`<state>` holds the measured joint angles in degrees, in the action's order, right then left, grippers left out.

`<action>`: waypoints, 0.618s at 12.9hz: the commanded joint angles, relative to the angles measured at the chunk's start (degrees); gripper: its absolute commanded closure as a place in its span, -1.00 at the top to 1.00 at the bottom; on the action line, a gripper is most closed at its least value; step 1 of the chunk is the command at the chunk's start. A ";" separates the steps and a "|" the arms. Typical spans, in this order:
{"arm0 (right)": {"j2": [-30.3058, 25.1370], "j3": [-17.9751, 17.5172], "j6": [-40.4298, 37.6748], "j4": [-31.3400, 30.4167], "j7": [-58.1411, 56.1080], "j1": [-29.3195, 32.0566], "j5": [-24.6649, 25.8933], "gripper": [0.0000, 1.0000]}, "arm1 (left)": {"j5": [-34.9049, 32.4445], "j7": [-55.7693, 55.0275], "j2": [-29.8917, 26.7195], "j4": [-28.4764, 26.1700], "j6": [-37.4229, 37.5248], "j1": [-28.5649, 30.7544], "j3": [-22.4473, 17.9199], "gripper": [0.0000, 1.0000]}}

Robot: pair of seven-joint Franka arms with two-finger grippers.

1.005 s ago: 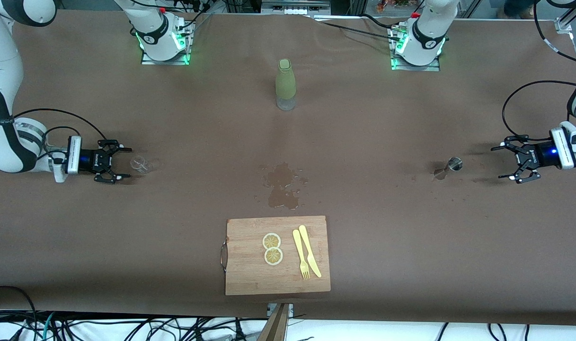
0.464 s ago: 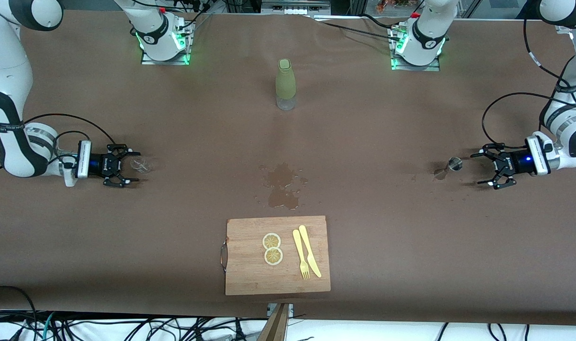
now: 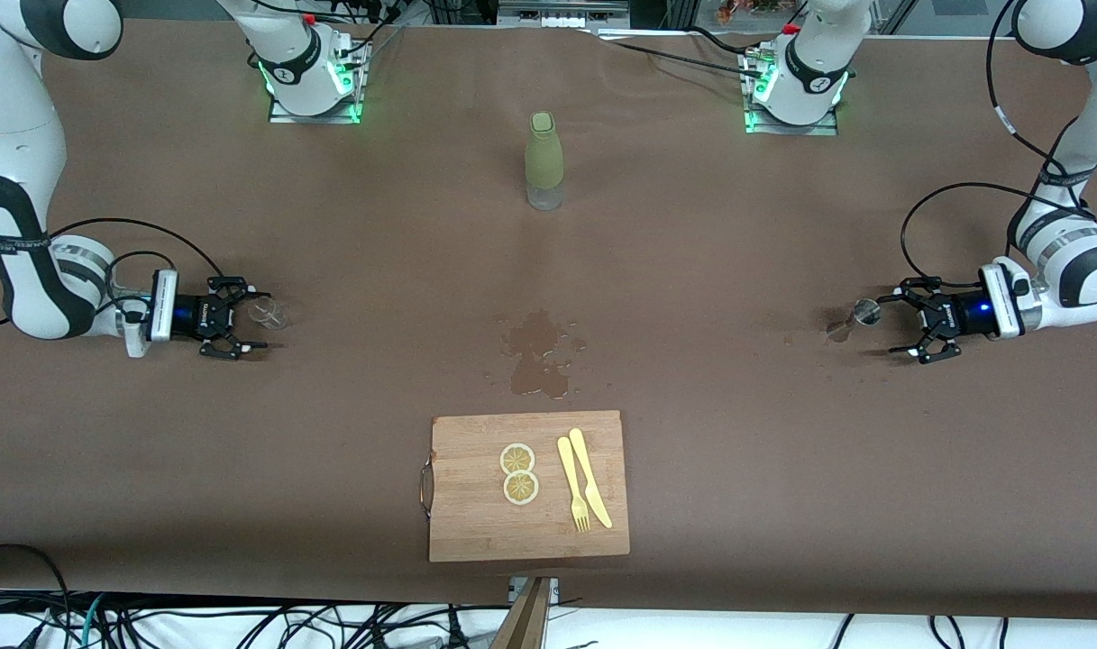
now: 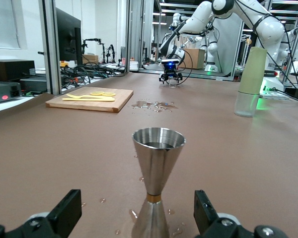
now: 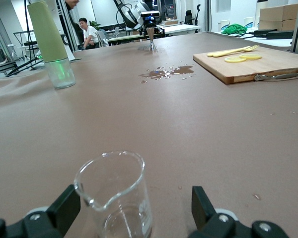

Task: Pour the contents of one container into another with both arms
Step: 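Close the left gripper on the jigger while the right gripper grasps the beaker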

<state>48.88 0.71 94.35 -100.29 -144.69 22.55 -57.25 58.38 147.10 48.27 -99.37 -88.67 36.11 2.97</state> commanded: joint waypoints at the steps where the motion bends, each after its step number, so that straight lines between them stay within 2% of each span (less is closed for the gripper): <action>1: 1.13 -0.27 0.31 0.79 0.19 -0.57 -1.37 0.97 | 2.00 5.04 0.41 -1.97 -0.71 -1.13 -0.42 0.99; 6: 1.13 -0.18 0.31 0.79 0.28 -0.66 -1.38 0.56 | 4.46 7.49 0.33 -5.57 -1.94 -3.67 -0.42 0.98; 7: 1.13 -0.18 0.31 0.79 0.28 -0.66 -1.29 0.32 | 4.55 7.76 0.24 -5.58 -1.94 -4.20 -0.42 0.98; 8: 1.13 -0.18 0.31 0.88 0.28 -0.75 -1.11 0.17 | 5.16 7.94 0.24 -5.58 -1.94 -4.47 -0.42 0.97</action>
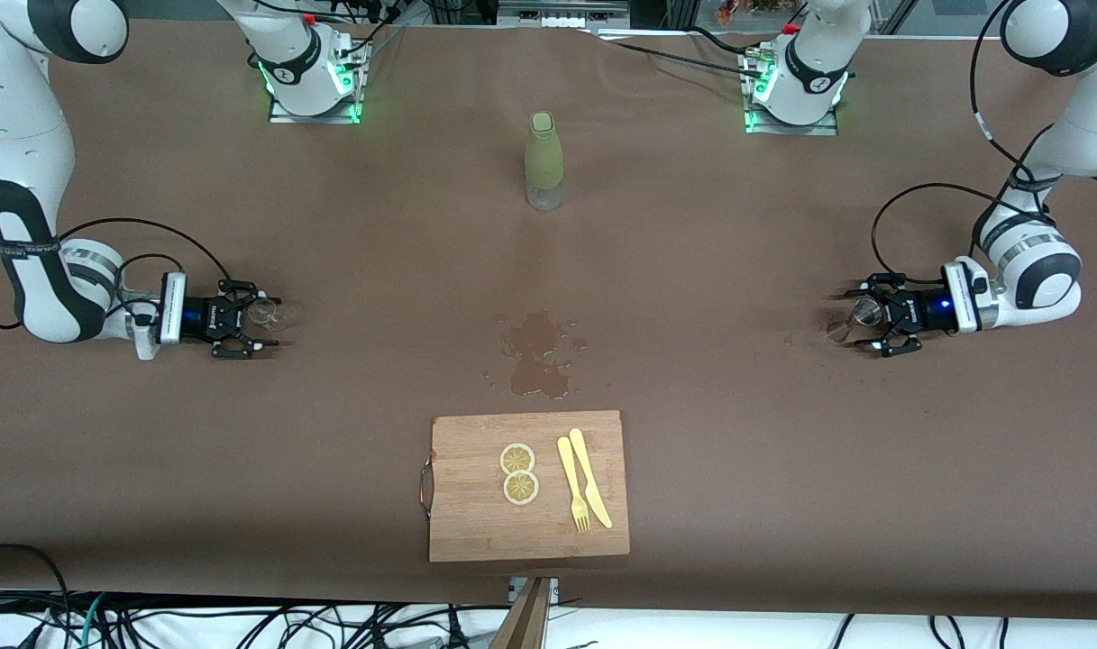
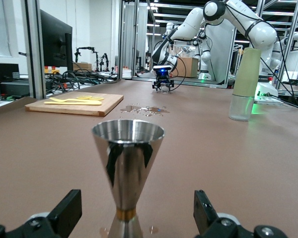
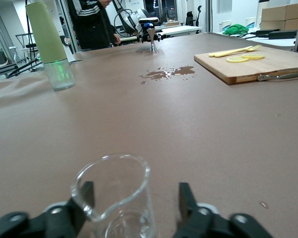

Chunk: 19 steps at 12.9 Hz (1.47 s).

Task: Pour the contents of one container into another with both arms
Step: 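Close the left gripper on the jigger while the right gripper grasps the beaker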

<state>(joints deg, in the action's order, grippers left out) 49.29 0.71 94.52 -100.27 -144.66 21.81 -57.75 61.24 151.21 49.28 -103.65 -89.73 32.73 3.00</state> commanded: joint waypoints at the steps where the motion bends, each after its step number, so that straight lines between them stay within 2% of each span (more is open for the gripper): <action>1: 0.72 -0.18 0.14 0.87 0.34 -0.01 -0.61 -0.06 | 2.48 3.92 -0.77 -1.20 -0.89 -1.35 -0.45 0.96; 2: 0.72 -0.18 0.14 0.87 0.34 -0.10 -0.52 -0.23 | 2.65 5.14 -0.68 -1.20 -0.89 -1.70 -0.45 0.91; 3: 0.63 -0.18 0.14 0.96 0.43 -0.44 -0.61 -0.31 | 2.74 6.63 -0.59 -1.20 -0.89 -2.14 -0.45 0.82; 4: 0.55 -0.18 0.14 0.96 0.43 -0.54 -0.69 -0.49 | 2.74 7.25 -0.59 -1.11 -0.80 -2.41 -0.45 0.68; 7: -0.94 -0.18 0.93 0.96 0.69 -2.02 -0.70 -0.49 | 2.66 9.54 -0.50 -1.02 -0.36 -2.93 -0.45 -0.05; 8: -1.04 -0.18 1.19 1.04 0.78 -2.55 -0.61 -0.55 | 2.57 9.80 -0.16 -0.85 -0.10 -3.02 -0.45 -0.41; 9: -1.04 -0.18 1.19 1.22 0.95 -3.08 -0.69 -0.74 | 2.48 9.98 0.02 -0.85 -0.10 -3.03 -0.45 -0.75; 10: -1.12 -0.18 1.11 1.39 2.52 -3.52 -0.35 -0.78 | 2.39 9.98 0.46 -0.59 -0.01 -3.03 -0.45 -1.00; 19: -9.90 -0.27 2.15 1.48 12.90 -13.71 -0.87 -0.77 | 2.66 6.04 -0.24 -0.50 3.24 -4.51 -0.45 -1.00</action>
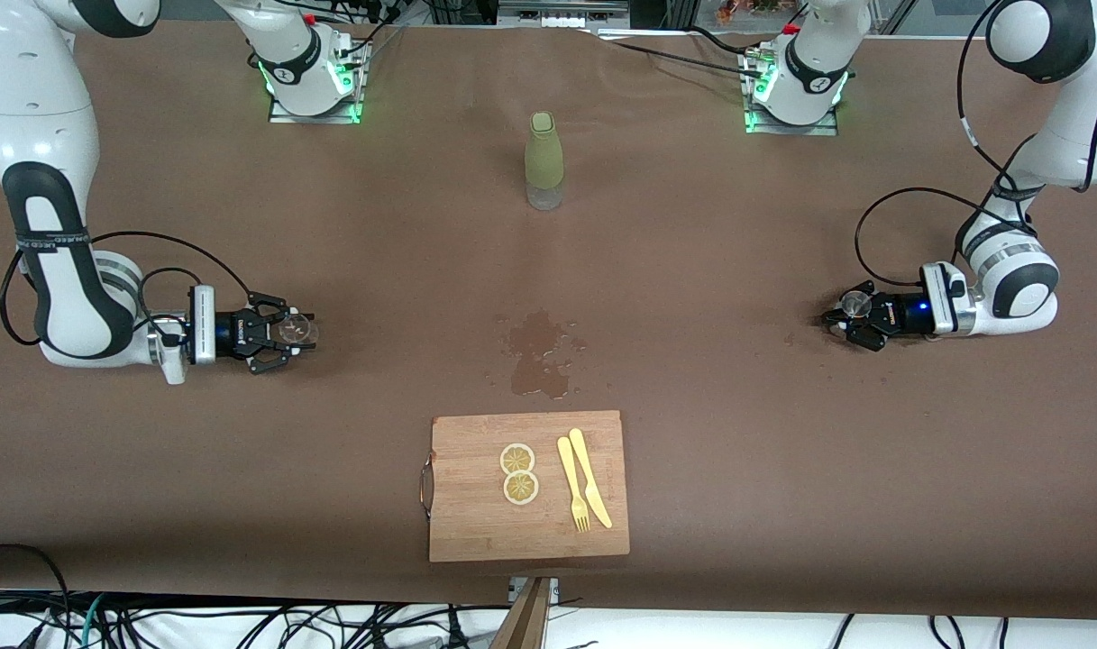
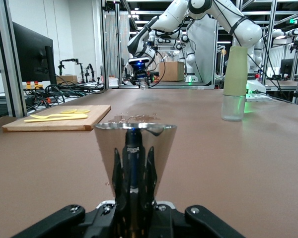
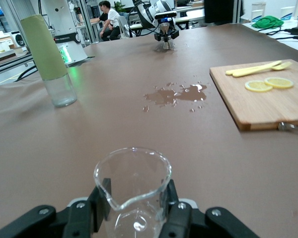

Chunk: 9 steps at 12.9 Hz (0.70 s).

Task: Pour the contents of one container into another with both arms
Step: 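Lift the jigger with the left gripper while the right gripper brings the beaker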

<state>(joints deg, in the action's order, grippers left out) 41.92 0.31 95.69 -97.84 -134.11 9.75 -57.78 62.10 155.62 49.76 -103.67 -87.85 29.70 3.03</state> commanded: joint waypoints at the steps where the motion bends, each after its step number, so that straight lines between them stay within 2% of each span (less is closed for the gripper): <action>1: -3.76 0.04 1.86 -0.95 3.49 -3.14 -0.85 -0.77 | 1.89 1.19 -0.89 -0.74 1.45 -2.27 -0.40 -1.00; 9: -10.18 -0.22 7.31 -1.03 17.46 -13.08 -0.41 -0.75 | 8.83 -3.04 -2.65 -0.48 1.54 -13.87 -0.31 -1.00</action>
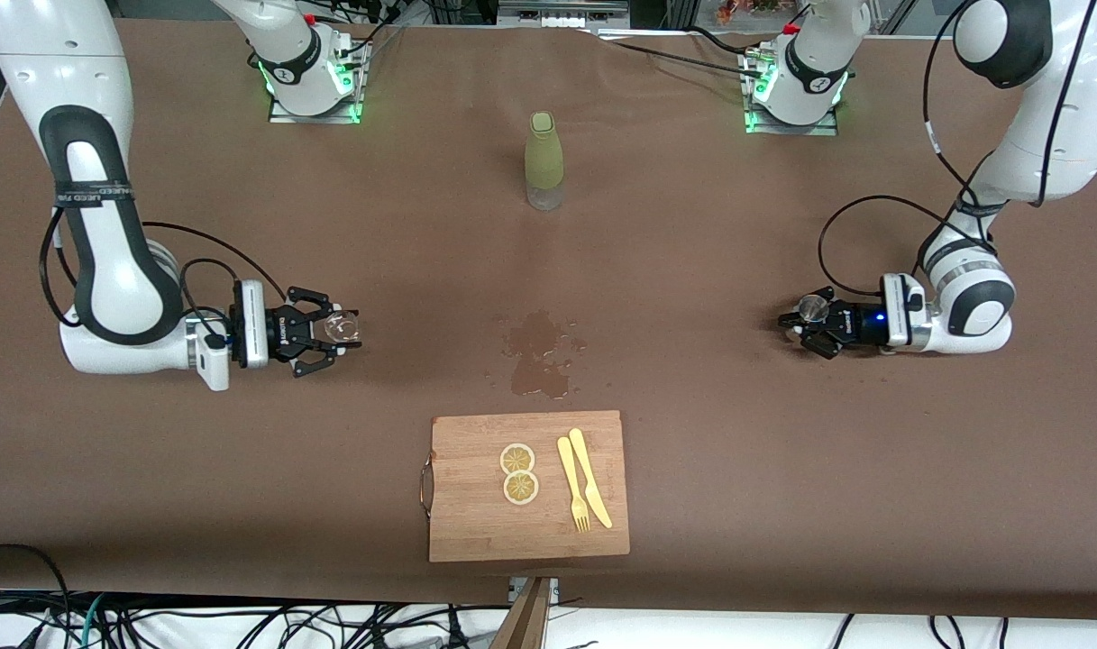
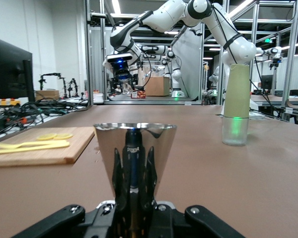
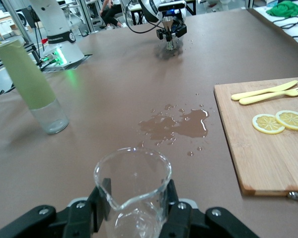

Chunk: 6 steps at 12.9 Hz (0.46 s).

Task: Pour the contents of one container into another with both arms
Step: 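Lift the jigger with the left gripper while the right gripper brings the beaker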

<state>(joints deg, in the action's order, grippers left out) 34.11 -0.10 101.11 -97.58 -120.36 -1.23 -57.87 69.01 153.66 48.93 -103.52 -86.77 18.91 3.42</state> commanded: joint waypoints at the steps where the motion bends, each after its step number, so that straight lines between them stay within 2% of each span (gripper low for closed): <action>1: -2.82 0.19 2.94 -1.21 5.91 -3.16 0.03 -0.75 | 2.52 -1.25 -2.26 -0.55 0.11 -4.83 -0.69 -1.00; 6: -4.48 -1.13 8.39 -1.21 15.75 -7.99 0.47 -0.75 | 7.09 -1.17 -2.70 -0.55 -1.38 -12.84 -0.87 -1.00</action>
<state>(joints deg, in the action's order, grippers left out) 31.70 -0.91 107.38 -97.58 -108.55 -7.56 -57.80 73.71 153.16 47.67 -103.28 -87.29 8.70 3.43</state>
